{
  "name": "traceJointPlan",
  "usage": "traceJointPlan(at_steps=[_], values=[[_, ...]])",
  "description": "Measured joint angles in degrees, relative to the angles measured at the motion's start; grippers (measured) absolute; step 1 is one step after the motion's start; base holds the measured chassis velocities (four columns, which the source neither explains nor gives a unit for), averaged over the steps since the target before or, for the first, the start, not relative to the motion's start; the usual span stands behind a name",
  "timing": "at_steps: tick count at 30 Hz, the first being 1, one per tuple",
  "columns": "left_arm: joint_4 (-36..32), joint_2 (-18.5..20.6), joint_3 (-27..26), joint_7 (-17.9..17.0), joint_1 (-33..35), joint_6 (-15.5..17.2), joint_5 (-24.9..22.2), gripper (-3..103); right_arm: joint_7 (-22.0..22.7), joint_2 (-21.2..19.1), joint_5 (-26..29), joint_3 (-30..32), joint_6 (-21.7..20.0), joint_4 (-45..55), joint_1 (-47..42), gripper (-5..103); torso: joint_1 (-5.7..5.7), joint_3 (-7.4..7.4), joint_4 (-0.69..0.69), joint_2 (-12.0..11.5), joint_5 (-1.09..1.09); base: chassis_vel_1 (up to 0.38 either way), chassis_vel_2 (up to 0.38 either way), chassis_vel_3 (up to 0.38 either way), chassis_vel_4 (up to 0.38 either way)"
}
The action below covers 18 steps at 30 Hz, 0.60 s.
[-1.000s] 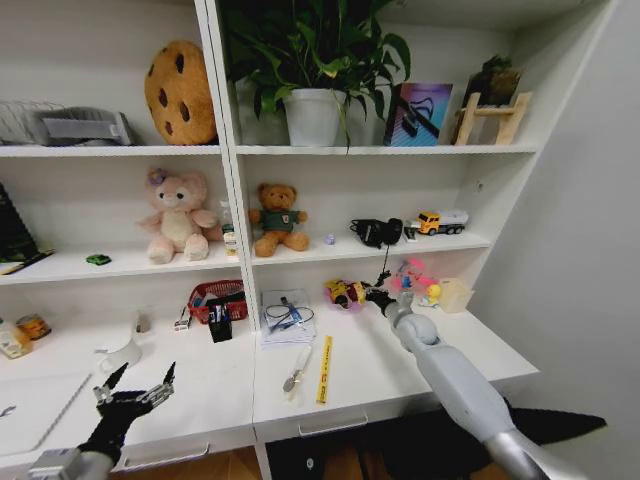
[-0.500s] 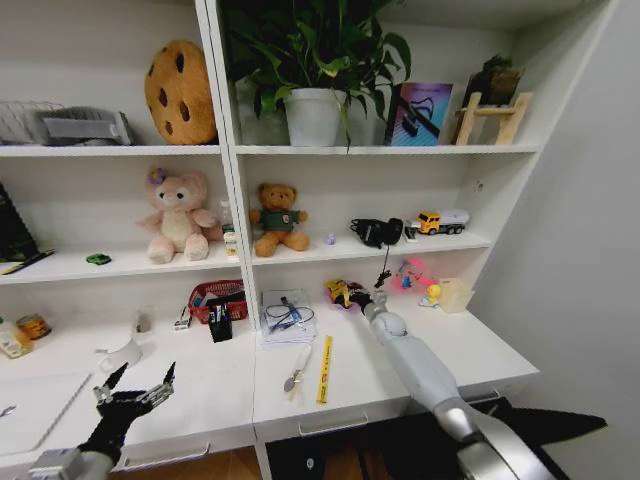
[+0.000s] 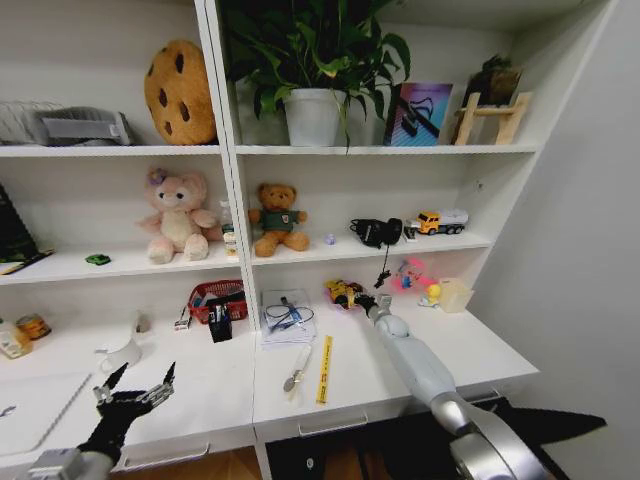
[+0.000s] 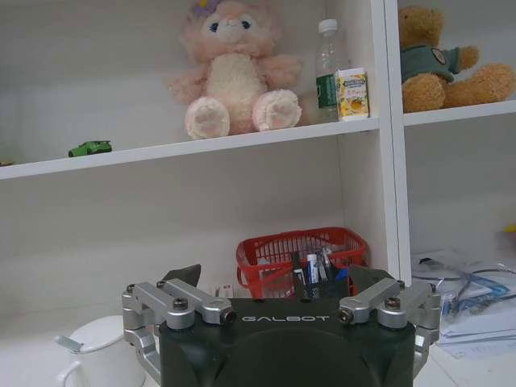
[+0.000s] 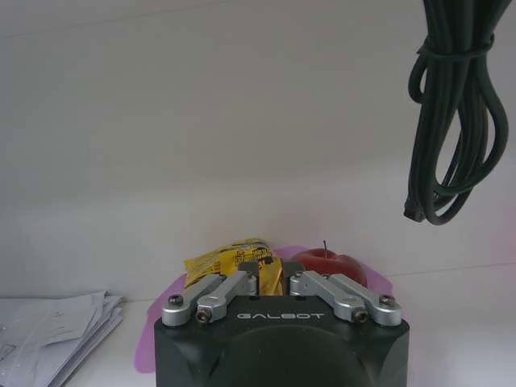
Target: Organize the objects on the table.
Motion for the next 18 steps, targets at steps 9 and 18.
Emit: traceJointPlan(at_steps=[9,18], values=[[0.0,0.0,0.0,0.0,0.0,0.0,0.0,100,0.5,-2.2,-0.5,2.4,-3.7,7.8,-3.4,45,0.00,0.00,0.00,0.0,0.00,0.000,0.000,0.000,0.000],[0.0,0.0,0.0,0.0,0.0,0.0,0.0,100,-0.3,-12.5,-3.3,8.0,-8.4,29.9,-17.9,78,0.00,-0.01,0.00,0.0,0.00,0.000,0.000,0.000,0.000]])
